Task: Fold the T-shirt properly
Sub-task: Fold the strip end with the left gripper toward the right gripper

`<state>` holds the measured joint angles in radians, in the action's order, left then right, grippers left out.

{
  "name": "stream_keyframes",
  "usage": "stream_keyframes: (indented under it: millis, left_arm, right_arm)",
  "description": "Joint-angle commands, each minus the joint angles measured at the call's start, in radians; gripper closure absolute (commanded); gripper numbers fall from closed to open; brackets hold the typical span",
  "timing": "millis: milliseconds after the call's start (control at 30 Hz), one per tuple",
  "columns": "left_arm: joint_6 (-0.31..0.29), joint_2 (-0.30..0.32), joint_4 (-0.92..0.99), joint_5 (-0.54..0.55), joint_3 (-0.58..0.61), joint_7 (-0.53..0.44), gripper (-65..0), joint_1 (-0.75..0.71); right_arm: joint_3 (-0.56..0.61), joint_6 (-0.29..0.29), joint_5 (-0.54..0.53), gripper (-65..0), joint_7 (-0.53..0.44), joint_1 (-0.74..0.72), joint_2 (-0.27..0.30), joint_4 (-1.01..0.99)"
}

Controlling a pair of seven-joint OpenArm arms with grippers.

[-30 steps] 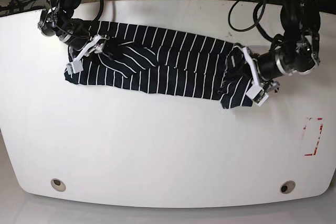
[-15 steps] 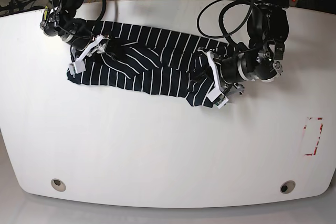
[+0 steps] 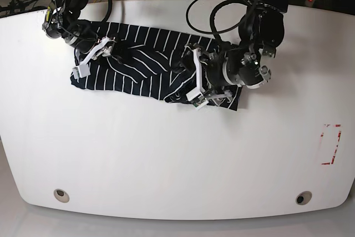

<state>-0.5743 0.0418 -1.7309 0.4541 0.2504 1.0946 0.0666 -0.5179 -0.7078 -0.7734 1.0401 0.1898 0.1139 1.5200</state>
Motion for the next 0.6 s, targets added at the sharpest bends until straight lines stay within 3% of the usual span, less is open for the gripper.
stream_keyframes:
  millis: [0, 100, 233, 433, 567]
  left_arm:
    - [-0.002, -0.012, -0.085, 0.008, 0.054, -0.021, -45.4, 0.032]
    - [-0.003, -0.01, -0.148, 0.008, 0.076, 0.0, -45.3, 0.032]
    - [-0.006, -0.007, -0.171, 0.012, 0.016, 0.006, -45.3, 0.032]
    - [-0.006, 0.066, -0.168, 0.01, -0.093, 0.003, -45.1, 0.023]
    - [-0.003, 0.123, -0.137, 0.008, -0.098, 0.0, -45.1, 0.005]
  right_arm:
    - [0.0, 0.01, 0.036, -48.8, 0.044, 0.004, 0.007, 0.003]
    - [0.0, 0.01, 0.036, -48.8, 0.044, 0.004, 0.007, 0.003]
    - [0.0, 0.01, 0.036, -48.8, 0.044, 0.003, 0.007, 0.003]
    - [0.0, 0.01, 0.036, -48.8, 0.044, 0.003, 0.007, 0.003]
    - [0.0, 0.01, 0.036, -48.8, 0.044, 0.003, 0.007, 0.003]
